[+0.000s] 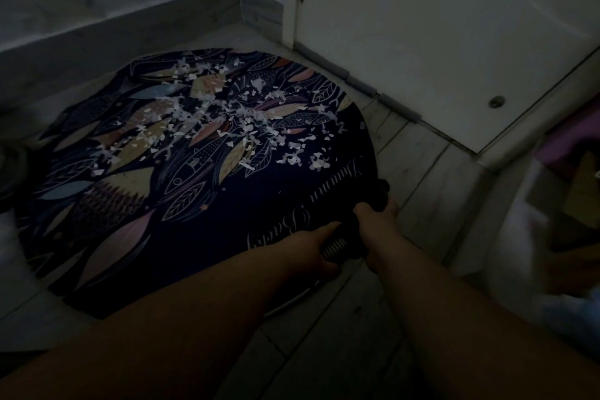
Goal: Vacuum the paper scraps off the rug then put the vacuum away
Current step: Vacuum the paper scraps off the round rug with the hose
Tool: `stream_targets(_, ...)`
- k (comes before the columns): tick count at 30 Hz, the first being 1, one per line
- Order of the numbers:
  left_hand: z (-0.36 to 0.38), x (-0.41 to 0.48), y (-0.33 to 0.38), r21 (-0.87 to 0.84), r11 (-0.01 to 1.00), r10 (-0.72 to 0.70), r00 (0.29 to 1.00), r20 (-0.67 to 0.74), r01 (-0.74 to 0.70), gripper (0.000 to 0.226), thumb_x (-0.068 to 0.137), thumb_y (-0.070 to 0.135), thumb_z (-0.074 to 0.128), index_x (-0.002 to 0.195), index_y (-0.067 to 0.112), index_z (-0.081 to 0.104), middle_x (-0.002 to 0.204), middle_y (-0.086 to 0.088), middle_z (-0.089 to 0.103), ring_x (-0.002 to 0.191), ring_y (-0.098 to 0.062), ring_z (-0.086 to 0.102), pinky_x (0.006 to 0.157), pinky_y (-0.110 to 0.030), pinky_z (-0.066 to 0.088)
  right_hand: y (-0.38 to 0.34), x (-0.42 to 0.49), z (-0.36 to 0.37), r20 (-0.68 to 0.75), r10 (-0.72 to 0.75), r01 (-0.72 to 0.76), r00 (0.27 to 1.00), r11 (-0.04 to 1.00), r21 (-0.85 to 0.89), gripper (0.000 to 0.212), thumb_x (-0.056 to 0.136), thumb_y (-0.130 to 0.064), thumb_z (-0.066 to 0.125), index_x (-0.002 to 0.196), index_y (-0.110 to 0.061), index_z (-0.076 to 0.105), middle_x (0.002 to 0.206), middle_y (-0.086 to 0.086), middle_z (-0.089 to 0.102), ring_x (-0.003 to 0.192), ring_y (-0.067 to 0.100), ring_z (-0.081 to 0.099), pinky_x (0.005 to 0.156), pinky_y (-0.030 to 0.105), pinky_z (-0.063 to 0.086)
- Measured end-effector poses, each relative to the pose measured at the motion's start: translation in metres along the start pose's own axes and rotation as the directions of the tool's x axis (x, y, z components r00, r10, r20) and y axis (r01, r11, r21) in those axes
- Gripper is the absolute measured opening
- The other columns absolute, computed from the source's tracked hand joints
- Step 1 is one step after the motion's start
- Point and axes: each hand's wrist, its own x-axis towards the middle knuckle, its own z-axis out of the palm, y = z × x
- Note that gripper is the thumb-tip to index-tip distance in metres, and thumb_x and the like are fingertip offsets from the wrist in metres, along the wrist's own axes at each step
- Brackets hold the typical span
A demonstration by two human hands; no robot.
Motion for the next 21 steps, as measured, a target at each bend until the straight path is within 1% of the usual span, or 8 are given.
stream_targets(3, -0.002, 0.004, -0.002, 0.02, 1.0, -0.001, 1.0, -0.01, 0.001, 0.086, 0.089, 0.033, 0.061, 0.149, 0.039, 0.0, 0.141, -0.01, 0.043, 0.121, -0.023, 0.049, 0.102, -0.031, 0.043, -0.002, 0.002, 0.002, 0.003, -0.006, 0.006, 1.0, 1.0, -0.004, 0.076, 0.092, -0.03, 0.052, 0.152, -0.043, 0.006, 0.14, 0.017, 0.045, 0.109, 0.042, 0.053, 0.087, 0.062, 0.052)
stream_targets(9, -0.01, 0.022, 0.008, 0.015, 1.0, 0.016, 1.0, -0.007, -0.016, 0.084, 0.09, 0.033, 0.06, 0.149, 0.038, 0.0, 0.148, -0.008, 0.036, 0.129, -0.022, 0.044, 0.105, -0.029, 0.039, -0.016, 0.017, -0.003, 0.01, -0.011, 0.011, 1.0, 0.999, -0.039, 0.077, 0.092, -0.029, 0.051, 0.153, -0.041, 0.005, 0.141, 0.018, 0.044, 0.111, 0.042, 0.053, 0.092, 0.06, 0.05)
stream_targets(14, -0.012, 0.049, 0.026, 0.02, 0.999, 0.041, 0.999, -0.016, -0.041, 0.084, 0.09, 0.033, 0.06, 0.15, 0.036, 0.001, 0.147, -0.009, 0.037, 0.128, -0.023, 0.044, 0.102, -0.026, 0.038, -0.028, 0.039, -0.016, -0.018, -0.012, 0.012, 1.0, 1.0, -0.016, 0.077, 0.092, -0.03, 0.053, 0.151, -0.044, 0.007, 0.135, 0.017, 0.048, 0.105, 0.039, 0.056, 0.087, 0.06, 0.052)
stream_targets(16, -0.013, 0.058, 0.032, 0.021, 0.998, 0.052, 0.998, -0.022, -0.051, 0.084, 0.09, 0.032, 0.06, 0.15, 0.035, 0.001, 0.147, -0.009, 0.037, 0.129, -0.023, 0.044, 0.103, -0.027, 0.037, -0.032, 0.049, -0.019, -0.026, -0.024, 0.024, 0.999, 1.0, -0.007, 0.077, 0.091, -0.032, 0.055, 0.15, -0.046, 0.008, 0.134, 0.016, 0.049, 0.103, 0.039, 0.057, 0.085, 0.06, 0.053)
stream_targets(18, -0.015, 0.068, 0.035, 0.015, 0.998, 0.057, 0.998, -0.029, -0.056, 0.085, 0.09, 0.032, 0.06, 0.15, 0.036, 0.0, 0.148, -0.008, 0.036, 0.13, -0.023, 0.042, 0.105, -0.028, 0.037, -0.038, 0.058, -0.021, -0.023, -0.039, 0.039, 0.999, 0.999, -0.003, 0.076, 0.091, -0.031, 0.056, 0.151, -0.044, 0.011, 0.133, 0.014, 0.05, 0.102, 0.038, 0.058, 0.086, 0.059, 0.054)
stream_targets(21, -0.017, 0.081, 0.036, 0.002, 0.999, 0.054, 0.998, -0.044, -0.054, 0.087, 0.088, 0.032, 0.062, 0.15, 0.036, 0.001, 0.149, -0.007, 0.034, 0.131, -0.022, 0.041, 0.107, -0.029, 0.037, -0.043, 0.067, -0.023, 0.004, -0.053, 0.053, 0.999, 0.999, 0.01, 0.077, 0.093, -0.03, 0.055, 0.152, -0.043, 0.008, 0.128, 0.011, 0.05, 0.101, 0.035, 0.058, 0.087, 0.057, 0.054)
